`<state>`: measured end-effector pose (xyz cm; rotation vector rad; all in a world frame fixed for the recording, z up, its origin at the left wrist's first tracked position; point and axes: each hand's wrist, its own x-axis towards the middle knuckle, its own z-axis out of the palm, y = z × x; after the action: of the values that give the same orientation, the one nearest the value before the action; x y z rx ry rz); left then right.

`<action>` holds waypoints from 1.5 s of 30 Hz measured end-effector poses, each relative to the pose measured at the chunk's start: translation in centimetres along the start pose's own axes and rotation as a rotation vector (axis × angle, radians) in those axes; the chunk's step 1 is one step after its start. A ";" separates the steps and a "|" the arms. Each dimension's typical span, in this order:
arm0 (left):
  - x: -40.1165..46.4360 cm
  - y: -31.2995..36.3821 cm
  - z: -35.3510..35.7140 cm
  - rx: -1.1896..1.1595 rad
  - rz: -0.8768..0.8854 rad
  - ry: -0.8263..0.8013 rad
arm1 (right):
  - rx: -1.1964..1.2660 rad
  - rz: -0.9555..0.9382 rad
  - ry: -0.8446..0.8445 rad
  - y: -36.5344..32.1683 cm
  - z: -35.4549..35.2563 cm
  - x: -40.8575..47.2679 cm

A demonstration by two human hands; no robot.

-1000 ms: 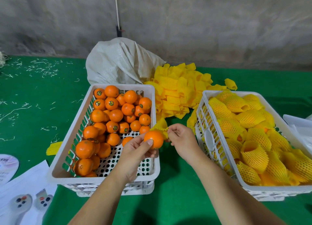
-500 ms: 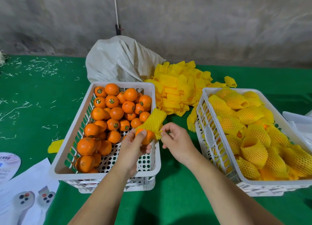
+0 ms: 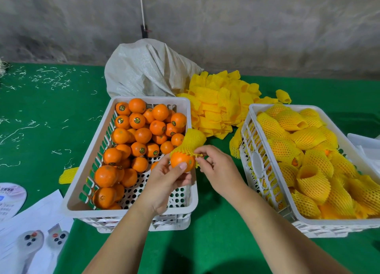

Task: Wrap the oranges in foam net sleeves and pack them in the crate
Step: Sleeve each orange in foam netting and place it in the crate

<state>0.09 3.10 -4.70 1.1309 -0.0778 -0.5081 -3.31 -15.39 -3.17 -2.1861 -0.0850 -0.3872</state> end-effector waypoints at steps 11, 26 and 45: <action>0.2 -1.1 0.0 0.340 0.268 0.289 | 0.142 0.160 0.122 -2.9 3.0 -2.3; 0.3 -1.4 0.3 0.337 0.242 0.182 | 0.097 0.251 0.148 -2.4 1.9 -2.0; 0.0 -1.0 0.3 0.368 0.238 0.117 | 0.142 0.209 0.206 -0.8 0.9 -0.8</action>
<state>-0.31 2.51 -5.49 1.4864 -0.2075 -0.2175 -4.01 -14.12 -3.36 -1.9809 0.2219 -0.4699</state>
